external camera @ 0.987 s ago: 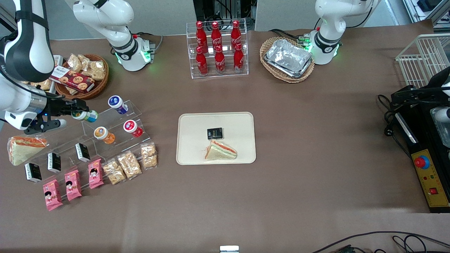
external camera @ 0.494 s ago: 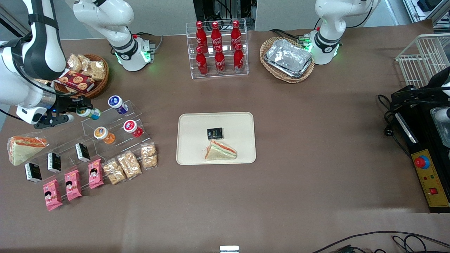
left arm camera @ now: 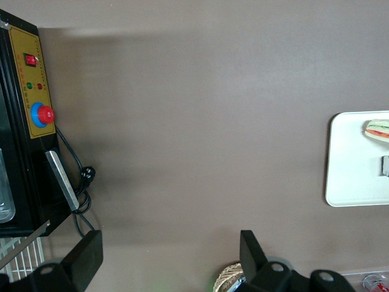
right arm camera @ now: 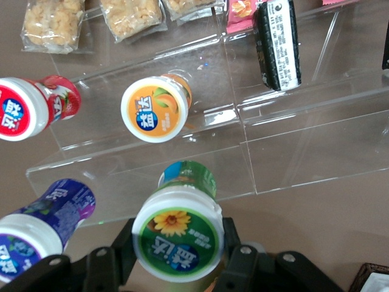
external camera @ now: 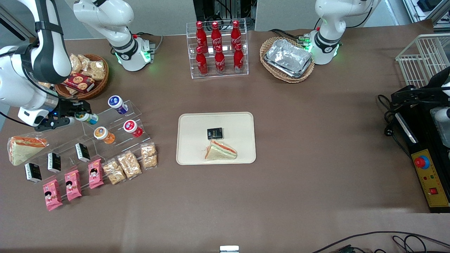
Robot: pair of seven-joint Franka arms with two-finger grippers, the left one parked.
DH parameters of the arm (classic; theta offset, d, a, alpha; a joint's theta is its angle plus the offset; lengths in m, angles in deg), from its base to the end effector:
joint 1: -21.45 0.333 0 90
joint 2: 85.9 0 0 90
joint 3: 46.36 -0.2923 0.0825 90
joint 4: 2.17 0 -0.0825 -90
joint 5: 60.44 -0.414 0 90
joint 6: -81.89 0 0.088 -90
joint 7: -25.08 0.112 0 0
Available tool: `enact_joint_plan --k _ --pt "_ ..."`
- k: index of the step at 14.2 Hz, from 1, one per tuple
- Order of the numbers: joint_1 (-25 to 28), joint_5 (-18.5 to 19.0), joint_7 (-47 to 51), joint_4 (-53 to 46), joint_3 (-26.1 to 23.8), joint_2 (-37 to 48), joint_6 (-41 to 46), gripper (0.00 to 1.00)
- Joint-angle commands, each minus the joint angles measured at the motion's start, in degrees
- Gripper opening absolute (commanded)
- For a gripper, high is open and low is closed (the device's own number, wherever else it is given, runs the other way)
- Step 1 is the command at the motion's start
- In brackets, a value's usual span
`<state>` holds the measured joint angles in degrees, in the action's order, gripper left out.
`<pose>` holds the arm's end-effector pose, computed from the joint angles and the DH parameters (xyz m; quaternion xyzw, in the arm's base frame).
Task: Place green gum on tray
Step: 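Lower the held bottle onto the rack step beside the blue bottle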
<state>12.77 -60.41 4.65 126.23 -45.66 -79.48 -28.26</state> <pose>0.5005 -0.0827 0.3557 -0.9900 -0.0960 0.0995 0.0269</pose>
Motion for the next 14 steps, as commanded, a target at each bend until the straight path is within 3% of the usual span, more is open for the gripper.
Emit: enact_joint_plan --k 1,7,8,9,10,11,14 --pt "-0.4 0.9 -0.6 0.6 -0.4 -0.7 -2.0 0.32" --pt "-0.3 0.9 -0.3 2.0 -0.4 -1.1 -3.8 0.4" --pt "-0.2 0.9 -0.2 2.0 -0.4 -1.1 -3.8 0.57" --pt "-0.2 0.9 -0.1 2.0 -0.5 -1.1 -3.7 0.63" --pt "-0.2 0.8 0.2 1.9 -0.5 -1.1 -3.5 0.87" --pt "-0.2 0.8 0.3 1.8 -0.5 -1.1 -3.4 0.98" --pt "0.0 0.5 0.3 1.4 -0.6 -0.8 -2.7 0.99"
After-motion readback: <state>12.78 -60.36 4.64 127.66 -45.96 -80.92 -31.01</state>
